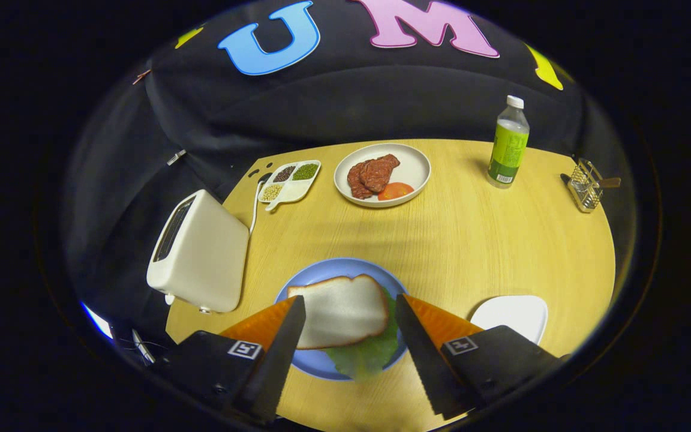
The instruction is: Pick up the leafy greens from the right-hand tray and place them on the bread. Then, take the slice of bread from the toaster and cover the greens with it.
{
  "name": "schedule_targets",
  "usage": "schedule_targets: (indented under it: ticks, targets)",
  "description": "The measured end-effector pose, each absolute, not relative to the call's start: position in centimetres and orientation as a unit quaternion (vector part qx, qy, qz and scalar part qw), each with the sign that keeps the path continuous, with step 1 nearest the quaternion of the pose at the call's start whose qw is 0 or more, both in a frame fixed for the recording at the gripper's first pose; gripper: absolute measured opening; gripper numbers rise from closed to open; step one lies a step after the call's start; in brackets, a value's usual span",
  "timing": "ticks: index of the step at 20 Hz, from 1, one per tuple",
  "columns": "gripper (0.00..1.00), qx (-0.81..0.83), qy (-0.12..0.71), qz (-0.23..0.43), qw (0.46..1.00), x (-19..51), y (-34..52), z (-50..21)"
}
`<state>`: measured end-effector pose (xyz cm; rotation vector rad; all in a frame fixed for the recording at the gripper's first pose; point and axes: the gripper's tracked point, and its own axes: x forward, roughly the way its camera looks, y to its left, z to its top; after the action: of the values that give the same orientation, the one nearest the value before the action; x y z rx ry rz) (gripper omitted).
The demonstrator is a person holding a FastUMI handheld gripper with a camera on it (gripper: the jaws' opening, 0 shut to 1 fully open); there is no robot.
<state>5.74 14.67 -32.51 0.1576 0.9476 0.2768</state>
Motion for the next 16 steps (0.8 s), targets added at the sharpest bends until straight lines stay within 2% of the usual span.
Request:
schedule_targets:
  ticks: [1, 9, 16]
  targets:
    - [0.99, 0.067, 0.441, 0.129, 0.886, 5.9, 14.2, -31.5]
    - [0.99, 0.048, 0.316, 0.128, 0.939, 6.5, 13.0, -19.9]
    - [0.99, 0.034, 0.170, 0.063, 0.983, 5.8, 7.3, -9.2]
